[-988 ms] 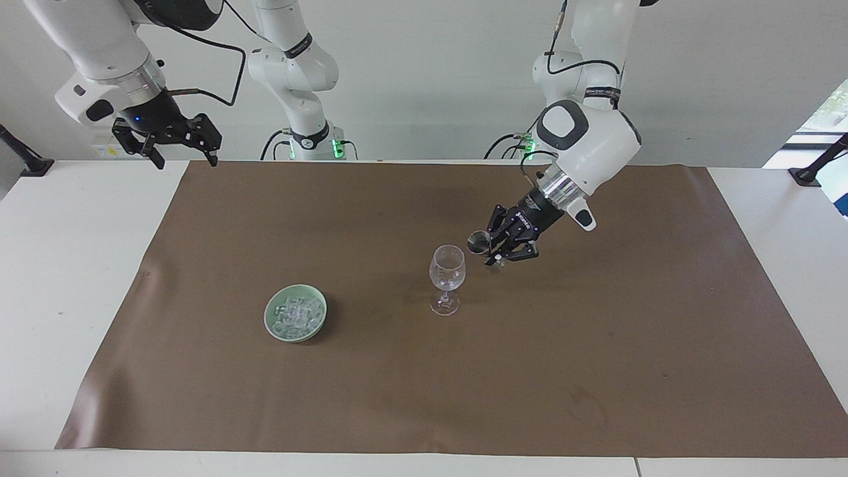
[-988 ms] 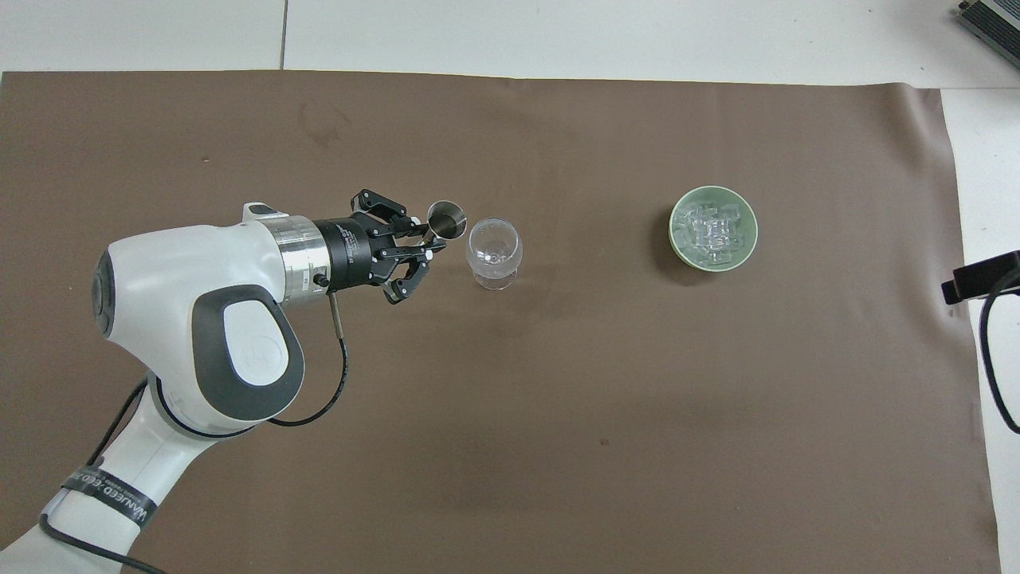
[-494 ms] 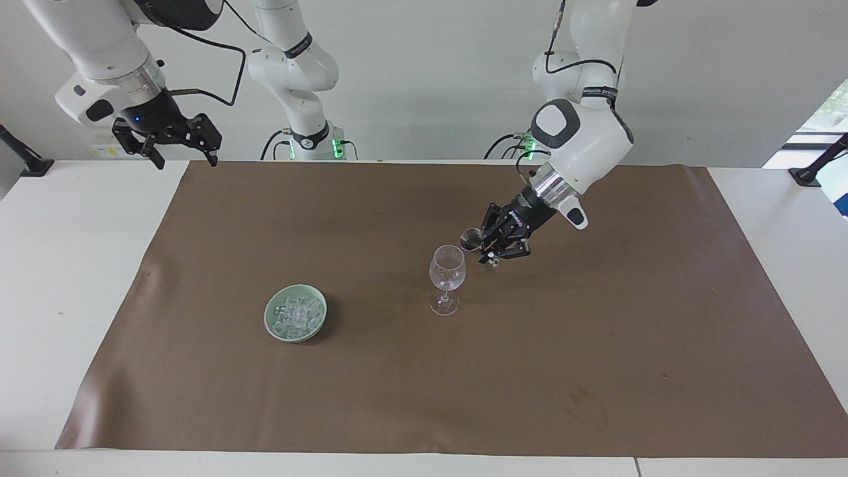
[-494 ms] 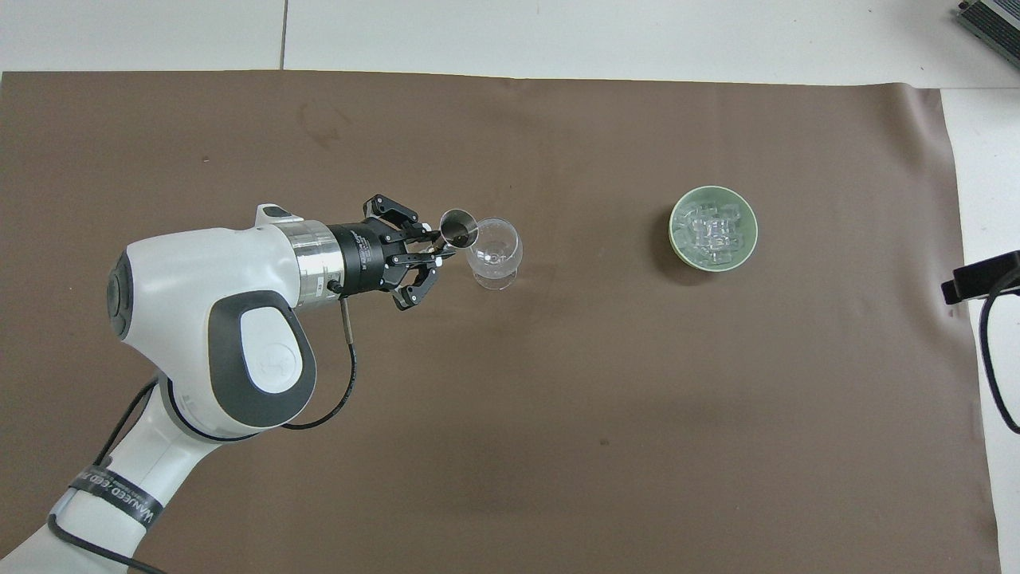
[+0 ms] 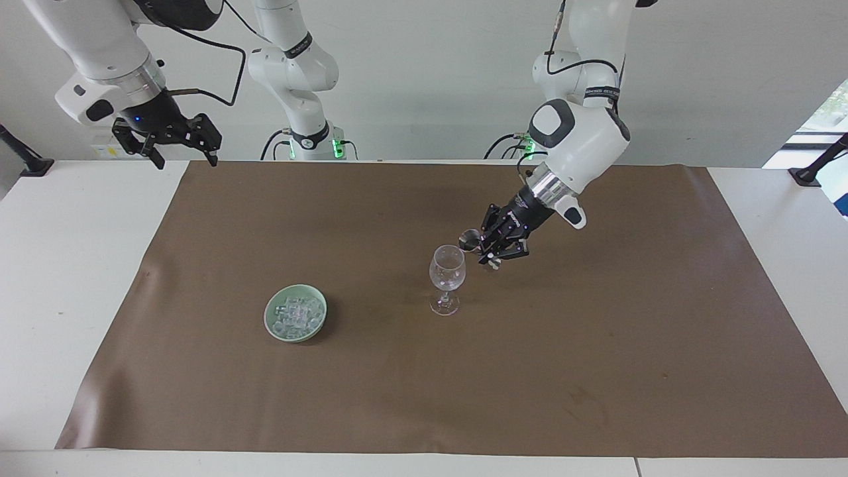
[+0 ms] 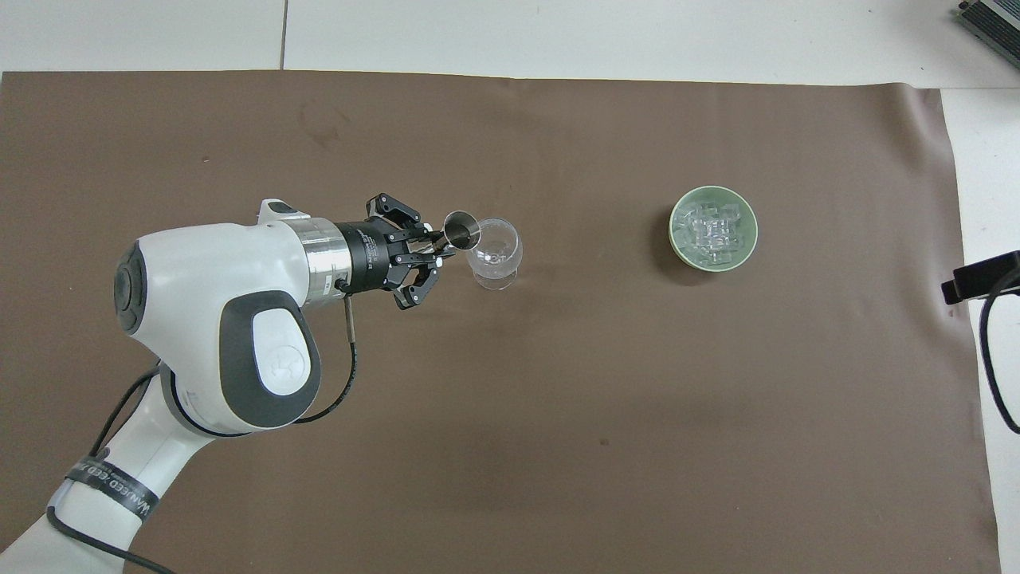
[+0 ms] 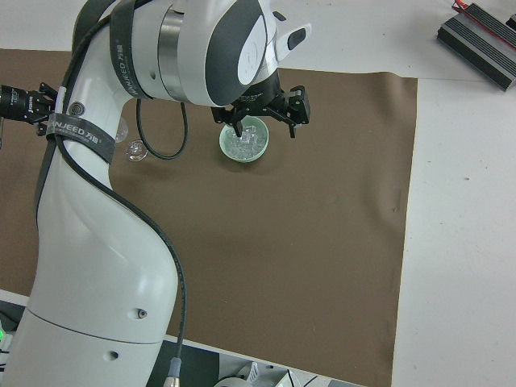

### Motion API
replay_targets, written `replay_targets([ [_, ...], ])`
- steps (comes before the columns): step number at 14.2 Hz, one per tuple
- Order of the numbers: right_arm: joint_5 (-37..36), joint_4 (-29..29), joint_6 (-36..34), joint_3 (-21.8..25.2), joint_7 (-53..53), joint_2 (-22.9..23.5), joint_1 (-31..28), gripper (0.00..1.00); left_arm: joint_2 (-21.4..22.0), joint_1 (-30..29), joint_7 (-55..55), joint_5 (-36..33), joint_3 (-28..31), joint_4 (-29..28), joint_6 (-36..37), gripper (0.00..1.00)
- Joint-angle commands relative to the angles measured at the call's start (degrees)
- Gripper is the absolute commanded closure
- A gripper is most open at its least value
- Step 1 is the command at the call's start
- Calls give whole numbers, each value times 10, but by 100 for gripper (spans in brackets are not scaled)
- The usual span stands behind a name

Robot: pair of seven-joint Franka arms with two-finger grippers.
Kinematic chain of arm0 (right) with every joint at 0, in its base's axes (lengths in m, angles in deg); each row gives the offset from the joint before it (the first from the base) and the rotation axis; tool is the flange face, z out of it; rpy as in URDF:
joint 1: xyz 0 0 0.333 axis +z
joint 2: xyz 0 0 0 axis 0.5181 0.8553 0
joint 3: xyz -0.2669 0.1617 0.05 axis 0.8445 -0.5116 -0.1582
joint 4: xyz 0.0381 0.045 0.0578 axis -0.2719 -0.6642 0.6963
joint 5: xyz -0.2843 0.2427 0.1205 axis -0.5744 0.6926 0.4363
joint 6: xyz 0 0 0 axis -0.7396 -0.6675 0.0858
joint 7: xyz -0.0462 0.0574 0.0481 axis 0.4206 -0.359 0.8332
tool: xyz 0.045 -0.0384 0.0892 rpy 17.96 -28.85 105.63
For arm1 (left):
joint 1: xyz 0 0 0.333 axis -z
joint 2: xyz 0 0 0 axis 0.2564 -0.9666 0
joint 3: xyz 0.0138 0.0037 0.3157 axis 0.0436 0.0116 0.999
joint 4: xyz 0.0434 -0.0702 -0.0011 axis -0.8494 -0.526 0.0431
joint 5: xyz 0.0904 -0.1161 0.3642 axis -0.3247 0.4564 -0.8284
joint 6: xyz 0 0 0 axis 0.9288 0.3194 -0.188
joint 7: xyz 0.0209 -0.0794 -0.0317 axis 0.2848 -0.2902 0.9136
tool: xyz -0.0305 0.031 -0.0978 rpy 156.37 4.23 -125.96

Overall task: Pour wine and add ice with both arms
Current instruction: 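Position the shot cup over the clear cup's rim with the left gripper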

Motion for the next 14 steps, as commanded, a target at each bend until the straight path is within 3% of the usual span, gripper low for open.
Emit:
replay_targets([
  [1,8,-10,3,0,-2,-9,-1,0,-12,14,23,-16,8,16,-10,100],
  [14,8,-10,3,0,-2,-9,-1,0,-27,22,77,-141,8,39,-9,100],
])
